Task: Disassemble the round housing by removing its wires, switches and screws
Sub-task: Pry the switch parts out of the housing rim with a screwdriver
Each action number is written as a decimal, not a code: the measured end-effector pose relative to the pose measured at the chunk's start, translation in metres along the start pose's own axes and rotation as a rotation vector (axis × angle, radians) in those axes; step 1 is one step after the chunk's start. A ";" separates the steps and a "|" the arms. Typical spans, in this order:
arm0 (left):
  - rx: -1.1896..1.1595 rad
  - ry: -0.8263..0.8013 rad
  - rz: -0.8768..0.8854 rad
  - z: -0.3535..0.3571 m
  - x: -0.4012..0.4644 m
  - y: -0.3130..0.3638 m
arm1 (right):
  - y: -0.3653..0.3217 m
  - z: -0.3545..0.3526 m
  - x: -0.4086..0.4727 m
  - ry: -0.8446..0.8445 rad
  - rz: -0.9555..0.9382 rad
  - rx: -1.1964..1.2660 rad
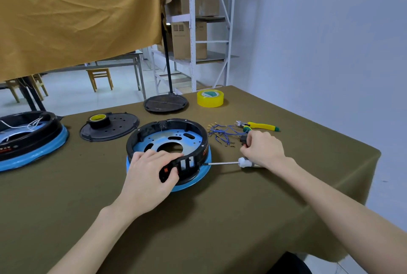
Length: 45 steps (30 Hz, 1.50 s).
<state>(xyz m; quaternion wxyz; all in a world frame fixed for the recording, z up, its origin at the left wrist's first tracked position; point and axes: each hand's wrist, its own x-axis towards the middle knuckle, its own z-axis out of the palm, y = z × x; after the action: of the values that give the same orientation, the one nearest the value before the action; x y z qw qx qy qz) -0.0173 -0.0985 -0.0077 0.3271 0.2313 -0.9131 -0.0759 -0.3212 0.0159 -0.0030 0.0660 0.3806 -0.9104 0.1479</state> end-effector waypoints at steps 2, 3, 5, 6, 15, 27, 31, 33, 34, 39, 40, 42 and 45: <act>0.004 -0.008 -0.004 0.000 0.000 0.001 | -0.003 0.002 0.003 -0.014 -0.016 0.052; 0.006 -0.011 -0.004 0.000 0.000 0.001 | -0.006 0.002 0.003 -0.003 -0.017 0.070; 0.012 -0.027 -0.002 -0.002 0.000 0.000 | -0.011 0.003 -0.002 0.104 -0.069 0.057; 0.016 -0.036 0.001 -0.002 0.001 0.000 | -0.013 0.004 -0.008 0.177 -0.123 0.056; -0.033 -0.015 -0.009 -0.003 -0.006 -0.007 | -0.011 0.010 -0.060 0.067 -0.613 -0.027; -0.069 -0.009 -0.068 -0.010 -0.010 -0.005 | -0.043 -0.026 -0.087 0.083 -0.527 0.170; -0.094 -0.055 -0.049 -0.013 -0.009 -0.010 | -0.063 -0.033 -0.091 0.160 -0.725 0.032; -0.089 -0.058 -0.039 -0.014 -0.009 -0.011 | -0.070 -0.037 -0.090 0.223 -0.764 -0.020; -0.084 -0.058 -0.035 -0.013 -0.009 -0.011 | -0.072 -0.038 -0.088 0.251 -0.775 -0.043; -0.080 -0.070 -0.014 -0.012 -0.009 -0.011 | -0.071 -0.043 -0.075 0.299 -0.808 -0.163; -0.086 -0.071 -0.011 -0.012 -0.009 -0.011 | -0.071 -0.045 -0.072 0.309 -0.814 -0.198; -0.105 -0.064 -0.002 -0.011 -0.010 -0.010 | -0.071 -0.046 -0.066 0.317 -0.828 -0.270; -0.109 -0.053 0.016 -0.008 -0.010 -0.008 | -0.075 -0.045 -0.060 0.338 -0.858 -0.359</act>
<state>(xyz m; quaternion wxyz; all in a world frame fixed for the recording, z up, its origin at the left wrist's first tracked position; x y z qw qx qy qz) -0.0027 -0.1005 -0.0099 0.3156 0.2036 -0.9178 -0.1286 -0.2253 0.0209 0.0416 0.3321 0.6745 -0.6593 0.0079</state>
